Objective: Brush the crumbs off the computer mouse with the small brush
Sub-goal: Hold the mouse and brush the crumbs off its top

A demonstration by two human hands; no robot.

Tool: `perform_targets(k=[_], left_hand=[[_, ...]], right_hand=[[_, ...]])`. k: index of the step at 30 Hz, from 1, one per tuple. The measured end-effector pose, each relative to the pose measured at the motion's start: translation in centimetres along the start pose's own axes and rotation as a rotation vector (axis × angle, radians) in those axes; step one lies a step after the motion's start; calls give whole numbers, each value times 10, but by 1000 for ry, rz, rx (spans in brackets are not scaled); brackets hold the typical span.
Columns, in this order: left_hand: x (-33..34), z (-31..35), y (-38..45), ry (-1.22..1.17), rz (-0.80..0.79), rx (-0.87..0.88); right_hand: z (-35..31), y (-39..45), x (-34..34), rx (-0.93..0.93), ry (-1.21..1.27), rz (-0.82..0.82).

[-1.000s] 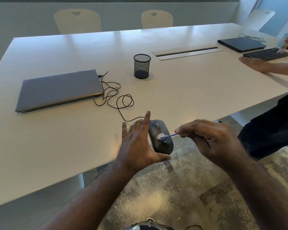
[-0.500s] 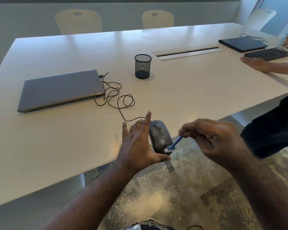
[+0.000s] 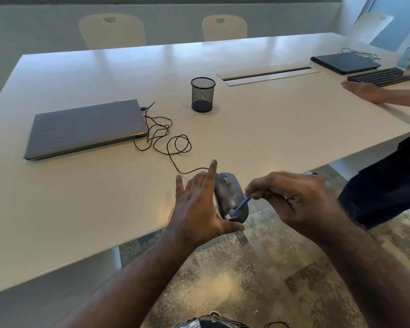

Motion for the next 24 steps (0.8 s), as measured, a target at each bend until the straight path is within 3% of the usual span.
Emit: perform_targets(k=[8,20,24], left_hand=[[2,6,-2,16,-8,31],[-2,0,-1,23,10,12],[0,1,-2,18,14,8]], right_hand=[[6,8,-3,37,-73,224],[-1,2,1,-6,64,-140],[1,1,-8,67,78,-59]])
Point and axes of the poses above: each hand's wrist, its own y-axis towards the middle knuckle, its own x-axis out of the palm, z = x × y, the point moved 2 cm from there along y, towards the middle knuckle, and after that the axes turned 12 degrees about -x, right-handed, at the moved point
